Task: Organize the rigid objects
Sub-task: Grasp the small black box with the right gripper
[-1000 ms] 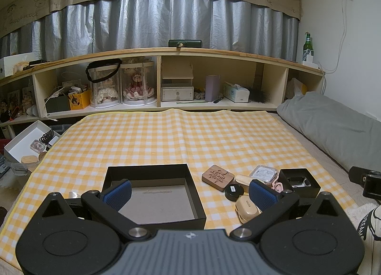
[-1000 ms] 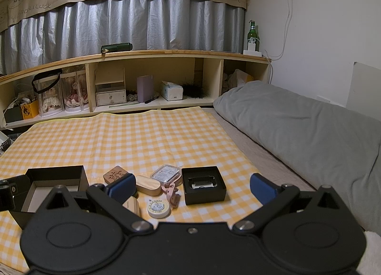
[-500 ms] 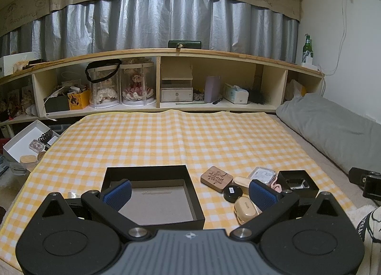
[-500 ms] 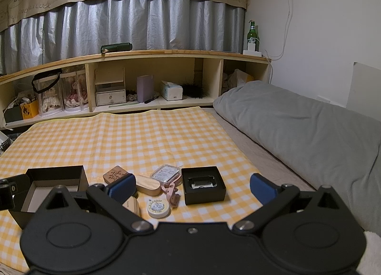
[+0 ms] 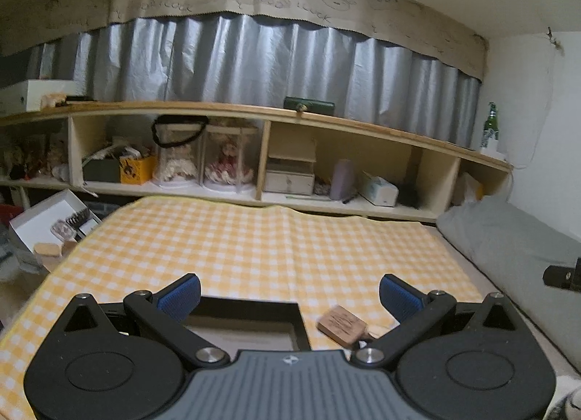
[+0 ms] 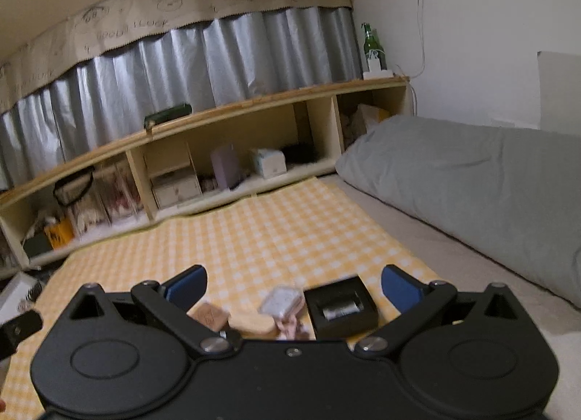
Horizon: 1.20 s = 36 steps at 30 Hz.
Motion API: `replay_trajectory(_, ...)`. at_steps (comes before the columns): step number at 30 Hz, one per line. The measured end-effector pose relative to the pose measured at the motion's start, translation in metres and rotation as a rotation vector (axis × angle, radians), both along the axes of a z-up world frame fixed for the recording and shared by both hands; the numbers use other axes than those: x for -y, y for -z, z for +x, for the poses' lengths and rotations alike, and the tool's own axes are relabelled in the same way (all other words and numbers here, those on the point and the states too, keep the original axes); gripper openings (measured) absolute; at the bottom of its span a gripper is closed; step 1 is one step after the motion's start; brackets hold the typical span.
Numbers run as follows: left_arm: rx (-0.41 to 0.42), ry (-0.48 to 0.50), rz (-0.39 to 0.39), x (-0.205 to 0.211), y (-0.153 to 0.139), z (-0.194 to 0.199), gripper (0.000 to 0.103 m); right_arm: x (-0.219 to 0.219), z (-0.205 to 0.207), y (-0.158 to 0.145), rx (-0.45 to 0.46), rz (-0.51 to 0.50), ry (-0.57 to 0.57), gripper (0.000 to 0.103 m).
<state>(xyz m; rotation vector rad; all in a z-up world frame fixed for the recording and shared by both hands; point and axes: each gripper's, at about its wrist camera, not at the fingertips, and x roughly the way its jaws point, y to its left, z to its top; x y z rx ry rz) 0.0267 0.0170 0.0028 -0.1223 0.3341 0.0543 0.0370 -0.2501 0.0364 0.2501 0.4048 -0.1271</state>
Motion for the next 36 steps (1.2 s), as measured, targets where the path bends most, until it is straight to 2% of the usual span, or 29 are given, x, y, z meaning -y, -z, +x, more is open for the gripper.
replay_trajectory(5, -0.028, -0.041, -0.023, -0.020, -0.012, 0.020, 0.103, 0.013, 0.041, 0.004, -0.007, 0.053, -0.030, 0.103)
replay_trajectory(9, -0.054, -0.107, 0.009, -0.036, -0.013, 0.035, 0.103, 0.023, 0.082, 0.015, -0.069, 0.022, 0.018, 0.103)
replay_trajectory(11, -0.070, -0.122, 0.002, -0.048, -0.012, 0.044, 0.103, 0.033, 0.101, 0.021, -0.116, 0.048, 0.033, 0.103)
replay_trajectory(13, -0.104, -0.142, -0.012, -0.062, -0.011, 0.054, 0.102, 0.043, 0.118, 0.028, -0.158, 0.072, 0.046, 0.103)
replay_trajectory(15, -0.149, -0.163, -0.011, -0.075, -0.008, 0.066, 0.100, 0.050, 0.134, 0.034, -0.185, 0.053, 0.081, 0.100)
replay_trajectory(19, -0.232, -0.190, 0.018, -0.102, 0.001, 0.087, 0.087, 0.068, 0.168, 0.053, -0.260, 0.049, 0.102, 0.091)
replay_trajectory(21, -0.274, -0.208, 0.032, -0.116, 0.007, 0.096, 0.074, 0.081, 0.180, 0.065, -0.298, 0.064, 0.117, 0.079)
replay_trajectory(22, -0.296, -0.217, 0.033, -0.122, 0.011, 0.101, 0.072, 0.087, 0.185, 0.071, -0.315, 0.070, 0.126, 0.077)
replay_trajectory(25, -0.372, -0.226, -0.010, -0.142, 0.024, 0.114, 0.060, 0.103, 0.197, 0.088, -0.355, 0.080, 0.110, 0.066)
replay_trajectory(27, -0.422, -0.222, -0.040, -0.150, 0.032, 0.120, 0.050, 0.110, 0.204, 0.098, -0.387, 0.081, 0.110, 0.054)
replay_trajectory(32, -0.539, -0.175, -0.079, -0.158, 0.053, 0.135, 0.042, 0.113, 0.216, 0.118, -0.460, 0.002, 0.081, 0.049)
replay_trajectory(36, -0.669, -0.137, -0.062, -0.153, 0.074, 0.141, 0.040, 0.110, 0.225, 0.131, -0.534, -0.050, 0.052, 0.046)
